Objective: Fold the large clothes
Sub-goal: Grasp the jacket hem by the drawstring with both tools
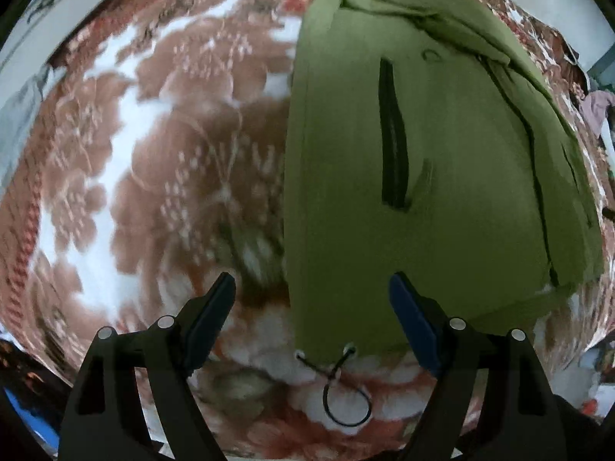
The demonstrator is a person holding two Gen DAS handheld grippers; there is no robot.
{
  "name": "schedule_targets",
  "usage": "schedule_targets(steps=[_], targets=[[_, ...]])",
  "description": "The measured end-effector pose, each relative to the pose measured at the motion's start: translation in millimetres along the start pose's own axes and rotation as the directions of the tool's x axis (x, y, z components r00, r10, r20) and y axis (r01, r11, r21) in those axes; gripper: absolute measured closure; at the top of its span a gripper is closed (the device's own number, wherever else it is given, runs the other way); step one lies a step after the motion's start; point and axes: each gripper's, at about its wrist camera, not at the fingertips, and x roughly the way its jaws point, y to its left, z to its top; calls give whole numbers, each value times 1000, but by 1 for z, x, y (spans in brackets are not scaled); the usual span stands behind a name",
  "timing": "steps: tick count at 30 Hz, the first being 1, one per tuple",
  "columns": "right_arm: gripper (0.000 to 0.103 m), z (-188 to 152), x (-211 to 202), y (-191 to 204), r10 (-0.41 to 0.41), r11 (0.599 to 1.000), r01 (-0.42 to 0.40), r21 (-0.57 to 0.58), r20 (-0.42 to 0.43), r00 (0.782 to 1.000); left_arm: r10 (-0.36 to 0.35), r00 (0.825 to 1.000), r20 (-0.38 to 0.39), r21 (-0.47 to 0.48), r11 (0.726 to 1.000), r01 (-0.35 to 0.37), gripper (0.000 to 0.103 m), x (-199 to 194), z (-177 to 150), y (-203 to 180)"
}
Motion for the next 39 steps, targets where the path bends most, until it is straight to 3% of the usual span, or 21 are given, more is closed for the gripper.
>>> schedule_targets(steps=[7,13,16,20,22,24,27,30,33,34,36,38,39], targets=[[8,-55,11,-27,-1,994,9,112,-77,997,-97,993,-61,-18,995,96,26,24,-20,10],[12,-69,8,-34,-8,986,23,164,-88,996,-208,973,-103,-10,978,208,29,23,-17,-6],[28,-71,16,-32,99,979,-76,192,-116,988,-243,965,-95,30,969,247,29,16,-10,-19],[29,-75,27,-36,151,964,-113,240,-146,978,-282,953,-107,-21,959,282,29,26,-7,-14],[36,-80,31,-44,173,952,-124,279,-162,971,-289,948,-131,-63,957,283,36,35,-9,-9],[52,-81,26,-47,211,942,-159,297,-154,965,-319,939,-125,-90,946,310,37,34,-7,-8],[63,-77,17,-39,259,942,-214,258,-155,953,-351,929,-117,-98,935,341,41,34,-5,-5],[54,-76,25,-32,261,948,-215,236,-189,947,-360,925,-126,-120,931,346,38,46,-8,0],[55,-74,41,-37,280,934,-215,287,-209,937,-364,923,-124,-129,928,349,40,48,-5,0],[59,-72,43,-38,292,926,-221,306,-212,933,-369,922,-120,-137,926,353,46,47,-3,0],[91,-68,40,-39,310,923,-242,298,-205,928,-348,928,-129,-137,934,331,64,49,-1,0],[96,-65,33,-41,334,918,-269,292,-200,921,-347,928,-133,-145,933,328,74,47,-3,2],[97,-64,29,-43,339,918,-275,286,-203,919,-360,924,-127,-140,929,343,85,45,-3,5]])
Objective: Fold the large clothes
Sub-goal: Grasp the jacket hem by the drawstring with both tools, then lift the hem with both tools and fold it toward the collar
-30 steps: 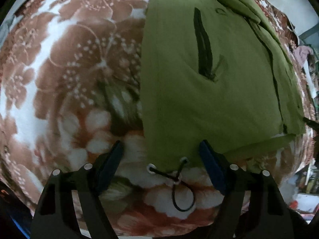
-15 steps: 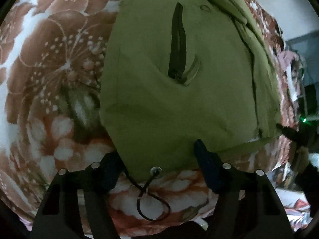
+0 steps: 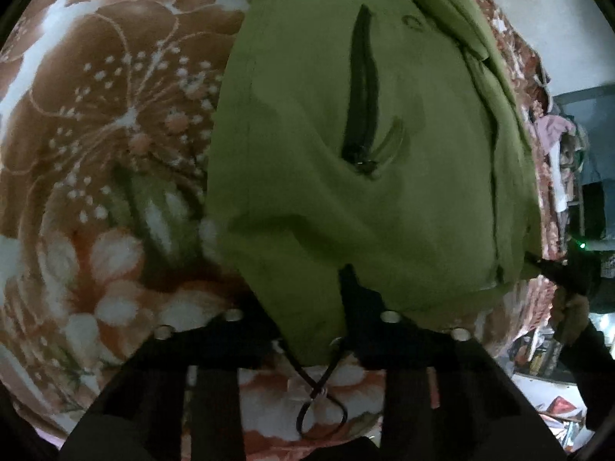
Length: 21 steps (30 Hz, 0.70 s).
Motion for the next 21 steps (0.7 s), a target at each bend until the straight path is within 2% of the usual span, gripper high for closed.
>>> schedule_targets(steps=[3,5,12,16,21], targets=[[98,-7,-13,3,15,1000,-15,-8,-2,1000,3,1000,30,53,999,-5,93,-13,-6,-10],[98,-10,-23,2,34,999,-34,12,-1,999,2,1000,31,55,998,-4,94,-18,-10,-12],[98,-38,-42,-5,58,998,-57,20,-43,997,40,999,-20,74,996,-39,95,-36,-25,-5],[98,-59,-42,-17,62,997,-57,59,-77,995,53,996,-76,63,997,-48,95,-37,-41,5],[98,-79,-49,-18,14,998,-8,59,-117,993,56,990,-126,69,997,-47,95,-40,-61,6]])
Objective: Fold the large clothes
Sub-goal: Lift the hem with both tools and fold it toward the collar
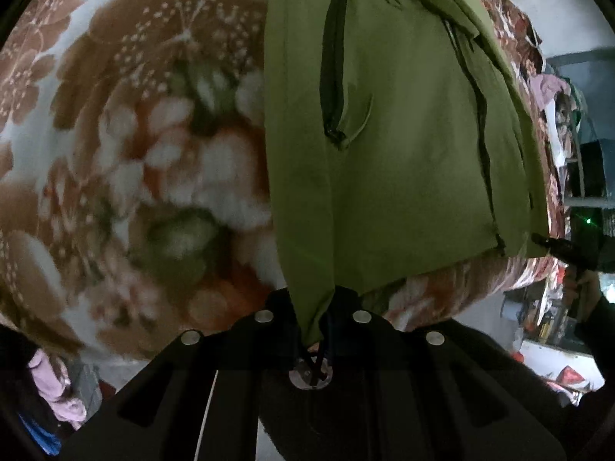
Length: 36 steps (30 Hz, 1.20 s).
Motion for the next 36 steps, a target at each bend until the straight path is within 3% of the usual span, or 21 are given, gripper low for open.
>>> schedule_targets(steps=[4,6,10,13,17,26,30,36], targets=[[98,5,-27,32,-52,996,56,-70,54,997,-18,999,30,98,995,15,96,-16,15,-34],[98,11,-46,44,-48,994,55,-90,83,995,-75,994,77,152,986,62,96,-38,37,-55],[98,49,-99,92,-42,992,59,-113,146,988,-165,978,124,202,970,138,96,-80,85,-82],[98,80,-123,128,-35,986,68,-154,206,978,-184,973,141,238,960,147,96,-104,124,-98],[98,152,-142,166,9,978,51,-204,285,958,-171,975,145,312,943,120,96,-123,182,-119],[98,295,-144,195,106,962,-14,-273,325,940,-157,965,211,296,951,91,96,-170,316,-145],[97,357,-154,195,65,971,18,-237,338,939,-204,954,220,226,962,153,96,-162,389,-137],[97,448,-114,193,28,985,25,-169,307,951,-142,965,219,190,977,101,96,-119,510,-121]])
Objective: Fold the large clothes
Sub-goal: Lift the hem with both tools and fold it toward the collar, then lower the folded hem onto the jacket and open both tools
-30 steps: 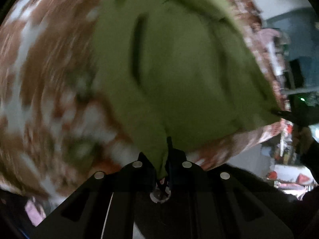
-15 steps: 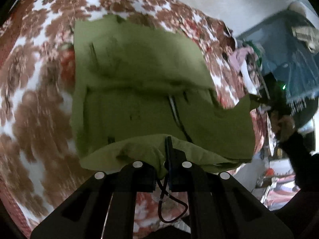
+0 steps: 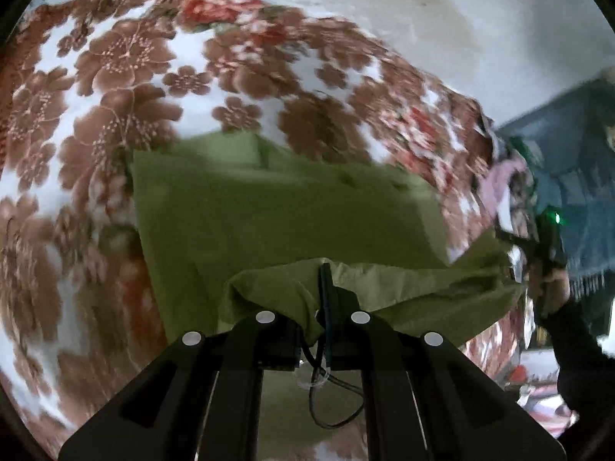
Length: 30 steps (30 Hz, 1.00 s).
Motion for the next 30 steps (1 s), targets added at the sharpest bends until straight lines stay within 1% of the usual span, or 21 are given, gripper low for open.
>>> schedule_targets(steps=[2,6,8,10,11,12,13,14,15,16,17,18,20,22,23,24,26,27,28,29,30], targets=[[97,24,37,-5,-22,999,23,25,-40,999,35,999,-13,-19,999,-36,96,19,26,20],[97,63,86,-8,-33,998,36,54,-67,997,90,995,-46,-51,994,-93,96,45,68,58],[97,81,110,-13,-47,997,53,60,-93,995,96,993,-65,-80,992,-101,96,57,83,76],[95,92,126,-19,-33,995,44,93,-118,993,87,992,-91,-127,987,-98,95,71,94,95],[92,99,135,-22,-17,993,32,112,-136,991,76,991,-111,-151,984,-93,95,80,96,104],[84,104,142,-26,-6,991,26,129,-150,989,60,990,-129,-175,981,-82,94,87,97,112],[76,107,146,-31,17,988,8,152,-159,987,44,990,-137,-199,977,-71,88,91,97,119],[52,109,149,-36,59,983,-29,180,-165,985,8,990,-139,-235,971,-41,79,95,96,126],[23,109,149,-37,92,978,-57,201,-166,982,-26,990,-136,-258,966,-10,45,97,95,129],[12,109,147,-38,125,972,-87,219,-167,978,-37,991,-128,-260,966,2,28,96,94,130],[9,109,142,-37,132,971,-96,219,-161,978,-33,993,-111,-250,968,5,28,91,93,129],[9,110,136,-37,155,966,-117,230,-152,976,-48,995,-92,-259,966,22,28,83,92,129],[9,115,124,-42,229,938,-184,293,-129,965,-55,997,-60,-292,956,35,25,68,92,132],[9,119,110,-46,253,925,-207,319,-109,961,-29,999,18,-290,956,33,23,40,92,130],[9,123,100,-46,244,930,-208,303,-86,966,-2,999,42,-278,960,13,22,30,92,128],[9,124,90,-44,232,937,-207,281,-62,971,61,996,70,-239,970,-43,21,17,89,121],[9,124,72,-40,192,956,-184,230,-13,981,138,987,79,-170,978,-123,21,12,84,110],[9,122,63,-35,147,971,-147,190,15,989,198,977,77,-108,976,-189,21,13,78,101],[9,119,55,-30,108,983,-114,146,50,993,259,962,88,-40,966,-257,20,16,72,90],[9,116,49,-27,86,989,-94,115,76,993,303,948,99,23,952,-306,19,21,65,80],[9,111,44,-22,57,994,-66,82,107,993,362,925,116,76,925,-371,17,27,60,72]])
